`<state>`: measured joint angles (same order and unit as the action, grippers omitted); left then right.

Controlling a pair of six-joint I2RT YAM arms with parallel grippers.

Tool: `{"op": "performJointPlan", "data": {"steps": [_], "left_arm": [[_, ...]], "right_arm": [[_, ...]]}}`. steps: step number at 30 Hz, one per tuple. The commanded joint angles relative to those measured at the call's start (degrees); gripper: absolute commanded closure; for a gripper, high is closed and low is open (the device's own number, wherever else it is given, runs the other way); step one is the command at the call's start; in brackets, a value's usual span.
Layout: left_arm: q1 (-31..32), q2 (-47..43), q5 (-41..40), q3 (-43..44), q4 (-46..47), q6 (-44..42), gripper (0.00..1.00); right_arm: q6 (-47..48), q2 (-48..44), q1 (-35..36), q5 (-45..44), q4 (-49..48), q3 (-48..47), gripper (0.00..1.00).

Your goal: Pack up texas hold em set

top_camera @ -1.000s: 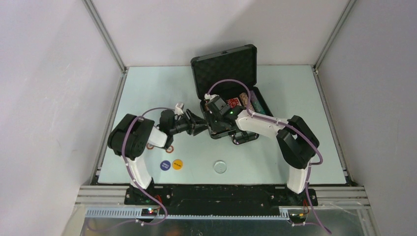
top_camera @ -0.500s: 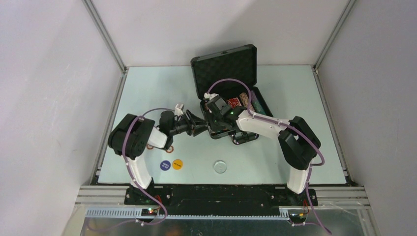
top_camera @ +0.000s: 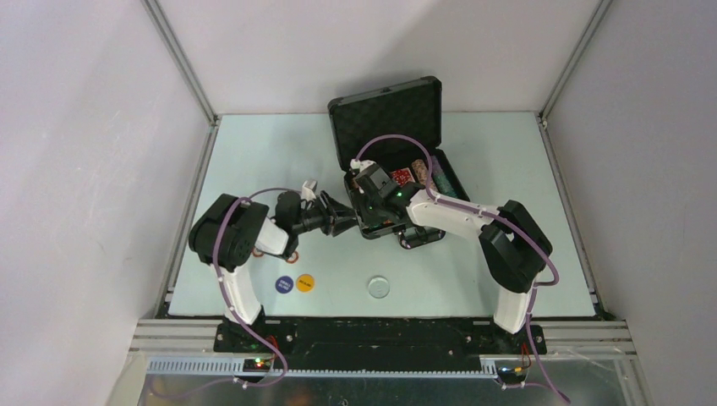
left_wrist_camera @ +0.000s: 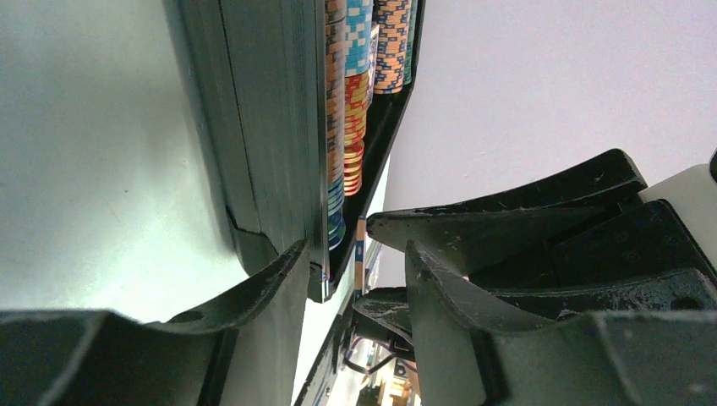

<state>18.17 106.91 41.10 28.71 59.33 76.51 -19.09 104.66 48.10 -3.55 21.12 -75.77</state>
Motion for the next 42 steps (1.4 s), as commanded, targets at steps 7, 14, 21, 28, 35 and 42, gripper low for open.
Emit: {"op": "performJointPlan", "data": {"steps": [7,14,21,28,35,42], "left_arm": [[1.09,2.21,0.96,0.9,1.93,-1.35,0.51],[1.25,2.64,0.82,1.11,1.93,-1.39,0.52],[1.64,2.63,1.07,2.32,1.93,-0.76,0.52],[2.44,3.13,1.17,3.13,1.93,-0.61,0.53],[2.83,3.37,1.05,3.25,1.92,-0.68,0.6],[2.9,2.83,1.09,3.83,1.92,-0.18,0.68]], "right_arm": [[1.26,-2.24,0.48,0.3,-3.99,0.0,0.55],[1.21,-1.89,0.76,0.57,-4.2,-0.01,0.55],[1.51,-1.48,0.96,1.06,-4.57,0.01,0.55],[1.7,-0.89,0.84,0.74,-4.91,0.01,0.55],[1.86,-0.7,0.56,0.53,-5.22,0.01,0.55],[1.72,-0.05,0.45,0.65,-5.47,0.0,0.55]]}}
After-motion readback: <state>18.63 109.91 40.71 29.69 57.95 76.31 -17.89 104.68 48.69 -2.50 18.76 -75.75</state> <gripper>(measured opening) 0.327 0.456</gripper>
